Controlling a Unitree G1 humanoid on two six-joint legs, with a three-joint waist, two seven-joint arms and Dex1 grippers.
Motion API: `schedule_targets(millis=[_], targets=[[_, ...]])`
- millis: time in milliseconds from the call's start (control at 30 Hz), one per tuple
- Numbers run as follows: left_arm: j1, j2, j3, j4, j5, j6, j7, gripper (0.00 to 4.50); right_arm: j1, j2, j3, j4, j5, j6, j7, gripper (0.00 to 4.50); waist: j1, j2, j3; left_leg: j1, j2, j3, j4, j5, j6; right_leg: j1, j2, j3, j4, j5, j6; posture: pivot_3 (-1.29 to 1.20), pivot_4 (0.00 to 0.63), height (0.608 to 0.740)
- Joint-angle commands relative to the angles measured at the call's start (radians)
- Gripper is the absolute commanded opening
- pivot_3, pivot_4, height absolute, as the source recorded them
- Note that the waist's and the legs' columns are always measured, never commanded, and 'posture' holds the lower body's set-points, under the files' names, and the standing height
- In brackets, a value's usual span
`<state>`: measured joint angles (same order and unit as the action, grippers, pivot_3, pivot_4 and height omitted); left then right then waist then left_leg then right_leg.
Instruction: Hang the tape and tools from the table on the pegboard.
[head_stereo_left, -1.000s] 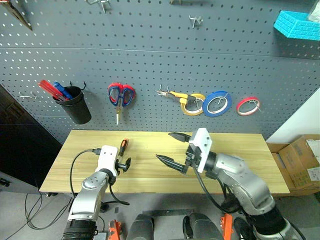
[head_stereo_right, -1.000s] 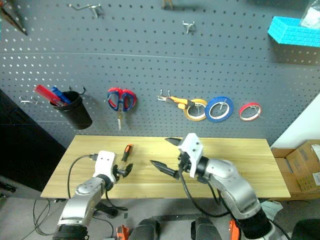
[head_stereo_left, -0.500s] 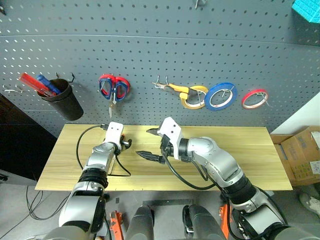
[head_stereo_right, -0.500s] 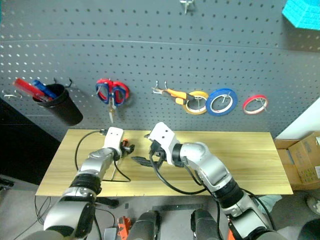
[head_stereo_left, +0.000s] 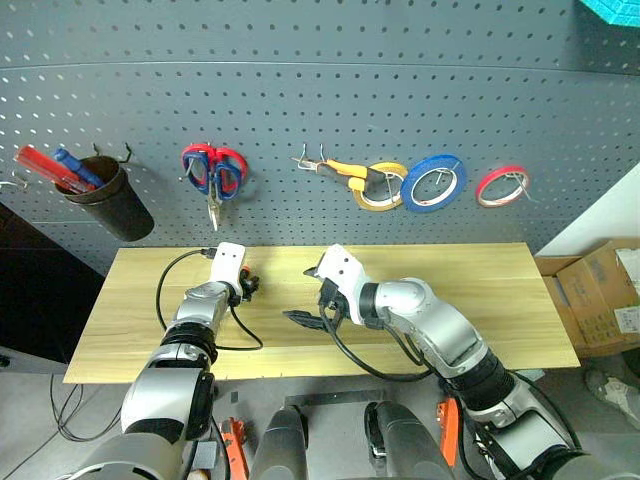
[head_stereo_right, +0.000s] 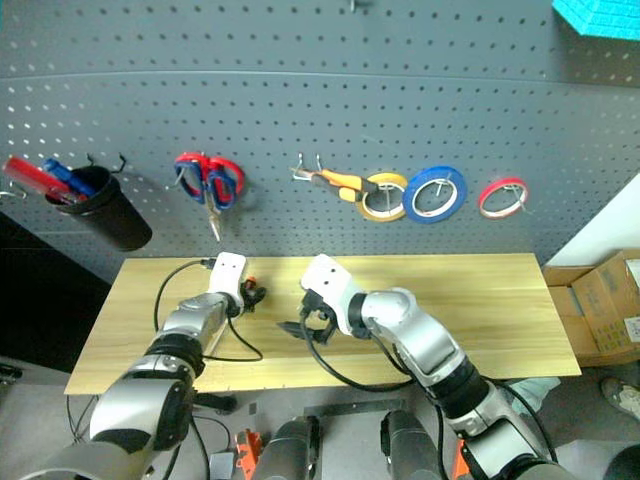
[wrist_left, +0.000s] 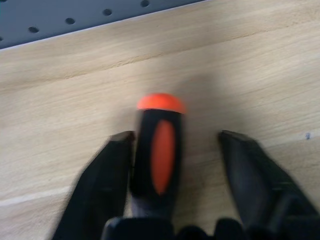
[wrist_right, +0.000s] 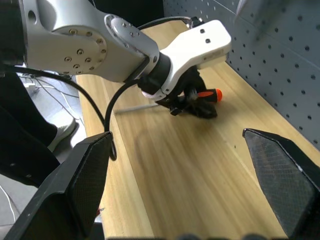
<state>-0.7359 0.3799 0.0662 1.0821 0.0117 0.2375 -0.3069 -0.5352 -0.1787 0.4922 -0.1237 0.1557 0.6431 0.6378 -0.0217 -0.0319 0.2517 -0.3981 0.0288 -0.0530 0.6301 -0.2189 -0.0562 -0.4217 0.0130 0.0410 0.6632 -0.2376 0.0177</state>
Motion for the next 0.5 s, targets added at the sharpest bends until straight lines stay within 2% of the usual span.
schedule_targets(millis=[33, 67, 167, 233, 300, 367, 500], targets=[[0.037, 0.01, -0.004, 0.0, 0.004, 0.04, -0.012, 1.36, -0.013, 0.011, -0.023, -0.026, -0.006, -0.026, -0.006, 4.5, -0.005, 0.0, 0.0, 0.0, 0.0, 0.0, 0.0, 0.0, 0.0, 0.0, 0.0, 0.0, 0.0, 0.0, 0.0, 0.05, 0.272, 0.74], [0.044, 0.013, -0.003, -0.012, 0.004, 0.043, -0.012, 1.01, -0.015, 0.009, -0.028, -0.021, -0.008, -0.032, -0.007, 4.5, -0.006, 0.0, 0.0, 0.0, 0.0, 0.0, 0.0, 0.0, 0.0, 0.0, 0.0, 0.0, 0.0, 0.0, 0.0, 0.05, 0.266, 0.74], [0.089, 0.017, 0.009, -0.11, -0.015, 0.067, -0.03, 0.97, -0.005, 0.003, -0.054, -0.042, 0.002, -0.027, -0.006, 4.5, -0.007, 0.0, 0.0, -0.001, 0.0, 0.0, 0.0, 0.0, 0.0, 0.0, 0.0, 0.0, -0.001, 0.0, 0.0, 0.07, 0.242, 0.74], [0.158, 0.026, 0.001, -0.257, -0.011, 0.094, -0.03, 0.97, 0.02, -0.008, -0.081, -0.089, 0.029, -0.006, 0.005, 4.5, -0.007, -0.001, -0.001, -0.001, 0.0, 0.0, -0.001, 0.0, 0.0, -0.001, 0.0, 0.0, -0.001, 0.0, 0.0, 0.08, 0.222, 0.74], [0.258, 0.038, -0.013, -0.475, 0.0, 0.104, -0.028, 0.97, 0.065, -0.012, -0.131, -0.158, 0.088, 0.014, 0.018, 4.5, -0.007, -0.002, -0.002, -0.002, 0.0, 0.0, -0.001, -0.001, -0.001, -0.001, -0.001, 0.0, -0.001, 0.0, 0.0, 0.1, 0.203, 0.74], [0.388, 0.047, 0.006, -0.772, 0.012, 0.135, 0.008, 0.97, 0.135, -0.019, -0.203, -0.263, 0.187, 0.056, 0.033, 4.5, -0.006, -0.004, -0.003, -0.003, 0.002, -0.001, -0.002, -0.002, -0.004, -0.003, -0.005, 0.0, -0.001, 0.0, 0.0, 0.11, 0.188, 0.74], [0.574, 0.045, 0.052, -1.223, 0.069, 0.173, 0.097, 0.97, 0.243, -0.005, -0.337, -0.407, 0.38, 0.121, 0.027, 4.5, 0.02, -0.005, -0.004, -0.006, 0.002, -0.006, -0.002, -0.003, -0.006, -0.004, -0.008, -0.001, -0.001, 0.0, -0.003, 0.15, 0.151, 0.74]])
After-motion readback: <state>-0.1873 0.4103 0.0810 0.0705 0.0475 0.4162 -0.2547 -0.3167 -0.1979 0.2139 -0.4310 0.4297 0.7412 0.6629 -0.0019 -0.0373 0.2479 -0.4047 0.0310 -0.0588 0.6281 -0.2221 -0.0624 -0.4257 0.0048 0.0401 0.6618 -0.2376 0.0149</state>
